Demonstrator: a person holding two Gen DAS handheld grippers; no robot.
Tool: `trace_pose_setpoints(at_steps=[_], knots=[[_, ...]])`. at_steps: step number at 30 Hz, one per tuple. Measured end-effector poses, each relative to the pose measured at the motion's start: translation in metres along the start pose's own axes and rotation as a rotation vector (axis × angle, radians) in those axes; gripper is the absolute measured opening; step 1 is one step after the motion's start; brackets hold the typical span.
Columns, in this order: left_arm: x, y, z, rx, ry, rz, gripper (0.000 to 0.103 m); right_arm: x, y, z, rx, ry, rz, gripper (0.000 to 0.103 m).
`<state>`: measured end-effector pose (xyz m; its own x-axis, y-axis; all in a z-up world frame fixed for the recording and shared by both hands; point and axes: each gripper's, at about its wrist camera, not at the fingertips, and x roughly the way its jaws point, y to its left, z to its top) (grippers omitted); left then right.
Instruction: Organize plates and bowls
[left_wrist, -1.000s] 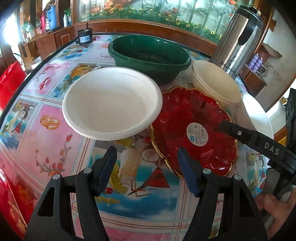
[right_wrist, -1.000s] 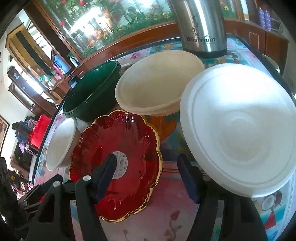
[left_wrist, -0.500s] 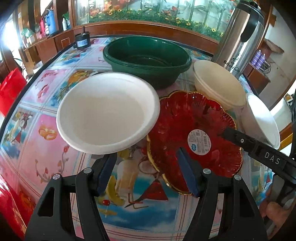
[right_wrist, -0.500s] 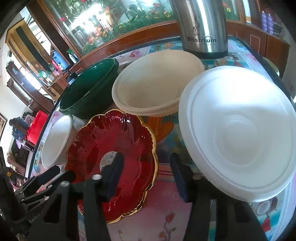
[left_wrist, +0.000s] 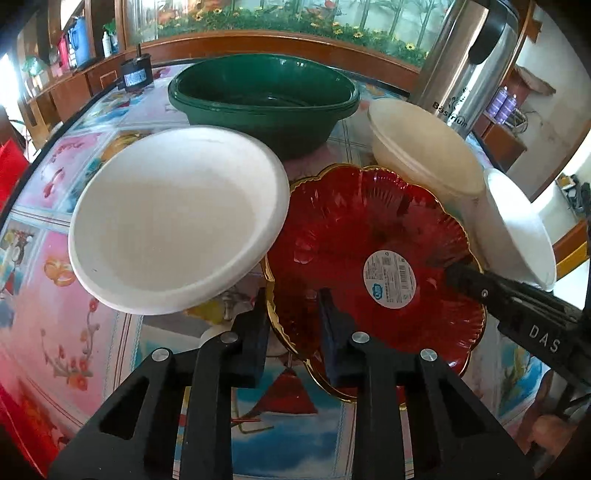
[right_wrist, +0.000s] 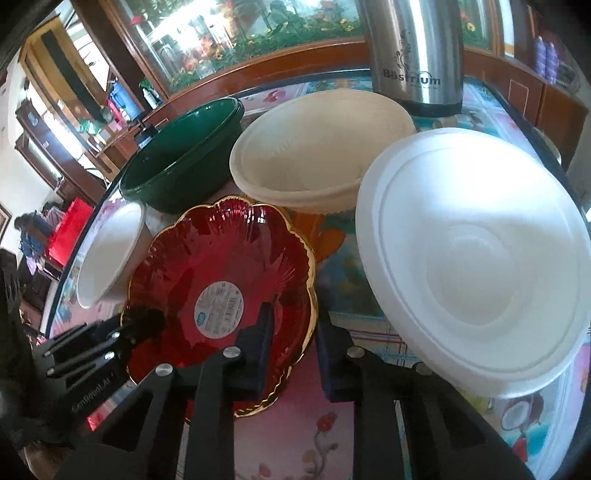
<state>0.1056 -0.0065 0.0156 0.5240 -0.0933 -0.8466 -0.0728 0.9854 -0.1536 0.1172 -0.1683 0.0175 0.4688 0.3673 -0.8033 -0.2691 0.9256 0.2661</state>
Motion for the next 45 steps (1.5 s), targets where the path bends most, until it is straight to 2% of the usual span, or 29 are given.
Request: trace_pose_setpoints(at_steps=[8, 12, 18, 22, 27, 29, 32, 36, 38, 39, 42, 45], knots=[[-0.016, 0.012, -0.013, 0.009, -0.005, -0.003, 0.021, -0.010, 0.016, -0.017, -0.053, -0.013, -0.033, 0.021], [-0.031, 0.012, -0.025, 0.033, -0.031, 0.011, 0.021, -0.020, 0.028, -0.031, -0.094, -0.040, -0.085, 0.021], [-0.040, 0.020, -0.046, 0.038, -0.003, -0.001, 0.021, -0.025, 0.043, -0.052, -0.146, -0.026, -0.130, 0.025], [-0.041, 0.028, -0.056, 0.027, 0.022, -0.014, 0.021, -0.028, 0.042, -0.063, -0.134, 0.003, -0.077, 0.024], [-0.039, 0.031, -0.054, 0.013, 0.038, -0.011, 0.021, -0.025, 0.023, -0.048, -0.055, 0.027, 0.028, 0.024], [-0.038, 0.031, -0.050, 0.024, 0.038, -0.001, 0.022, -0.024, 0.020, -0.042, -0.055, 0.027, 0.025, 0.024], [-0.034, 0.034, -0.046, 0.018, 0.055, -0.007, 0.033, -0.018, 0.017, -0.033, -0.087, 0.060, 0.007, 0.022], [-0.033, 0.035, -0.044, 0.036, 0.050, -0.010, 0.034, -0.012, 0.023, -0.030, -0.135, 0.088, -0.003, 0.019], [-0.035, 0.034, -0.045, 0.046, 0.036, -0.008, 0.026, -0.013, 0.028, -0.032, -0.150, 0.097, 0.000, 0.014], [-0.036, 0.032, -0.045, 0.057, 0.031, -0.013, 0.018, -0.013, 0.030, -0.032, -0.158, 0.101, 0.000, 0.013], [-0.037, 0.028, -0.045, 0.073, 0.019, 0.016, 0.017, -0.014, 0.026, -0.035, -0.141, 0.111, 0.029, 0.012], [-0.037, 0.033, -0.046, 0.058, 0.031, -0.007, 0.017, -0.017, 0.023, -0.038, -0.125, 0.108, 0.049, 0.012]])
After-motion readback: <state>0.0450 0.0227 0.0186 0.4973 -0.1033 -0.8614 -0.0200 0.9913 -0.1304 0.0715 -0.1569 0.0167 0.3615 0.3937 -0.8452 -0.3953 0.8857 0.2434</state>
